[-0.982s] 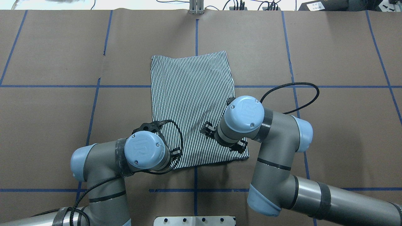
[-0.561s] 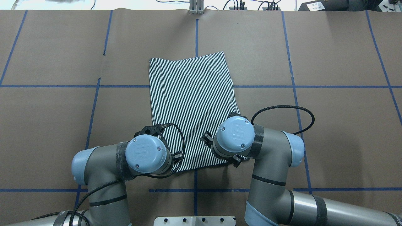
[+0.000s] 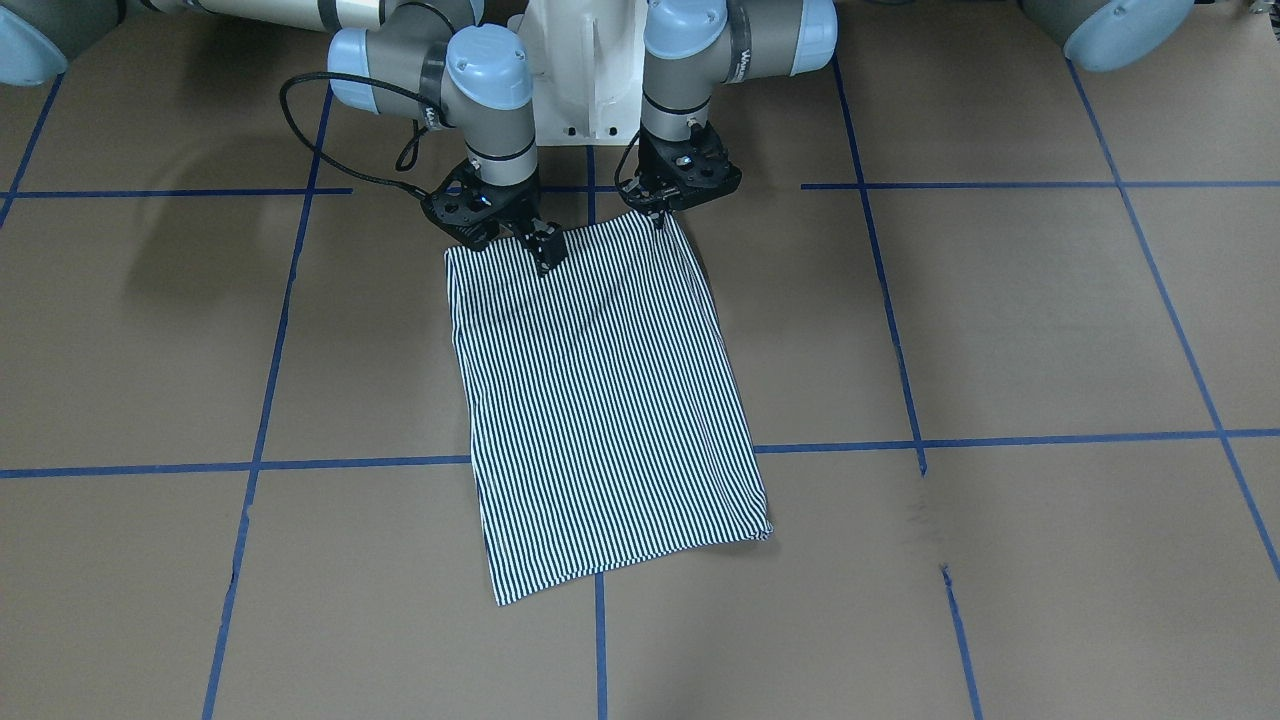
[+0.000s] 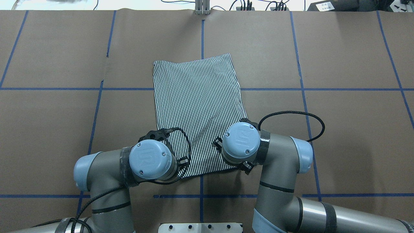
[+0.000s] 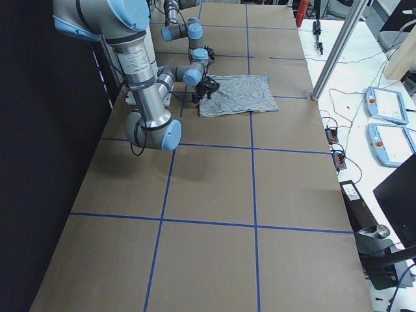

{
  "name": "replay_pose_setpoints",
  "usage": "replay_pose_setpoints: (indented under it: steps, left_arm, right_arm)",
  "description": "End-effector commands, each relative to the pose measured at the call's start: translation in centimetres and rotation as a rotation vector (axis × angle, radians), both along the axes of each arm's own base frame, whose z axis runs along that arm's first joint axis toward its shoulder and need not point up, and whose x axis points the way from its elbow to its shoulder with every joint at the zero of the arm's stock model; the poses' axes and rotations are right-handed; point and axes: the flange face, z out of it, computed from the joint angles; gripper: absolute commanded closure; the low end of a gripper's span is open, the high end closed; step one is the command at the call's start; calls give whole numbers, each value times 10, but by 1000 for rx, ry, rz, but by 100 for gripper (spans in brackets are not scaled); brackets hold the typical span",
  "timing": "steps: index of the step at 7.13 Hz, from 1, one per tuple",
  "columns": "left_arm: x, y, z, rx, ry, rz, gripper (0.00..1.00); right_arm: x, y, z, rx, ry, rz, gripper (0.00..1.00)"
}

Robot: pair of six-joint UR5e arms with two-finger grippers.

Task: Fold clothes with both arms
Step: 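Lower the right gripper to the other near corner beside the left gripper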

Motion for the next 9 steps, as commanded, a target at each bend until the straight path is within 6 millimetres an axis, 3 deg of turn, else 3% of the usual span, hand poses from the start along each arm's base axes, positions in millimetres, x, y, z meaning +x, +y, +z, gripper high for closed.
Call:
replay_pose_setpoints:
  steps: [1, 2, 3, 4, 6, 9]
  left_arm:
    - [0, 0, 0, 0, 1, 0, 100]
    - [0, 0, 0, 0, -1, 0, 100]
    - [-3, 1, -3, 3, 6, 1, 100]
    - [-4, 1, -5, 4, 11, 1, 100]
    - [-4, 1, -5, 5, 12, 1, 100]
    - [-3, 2, -5, 4, 11, 3, 100]
  right_arm:
    - [-1, -4, 3, 5, 3, -1, 1]
    - [-3, -5, 5, 2, 8, -2, 4]
    - [-4, -5, 3, 3, 5, -2, 14]
    - [-4, -5, 3, 3, 5, -2, 34]
    - [-3, -4, 1, 1, 1, -5, 97]
    - [2, -4, -12, 9, -23, 0, 100]
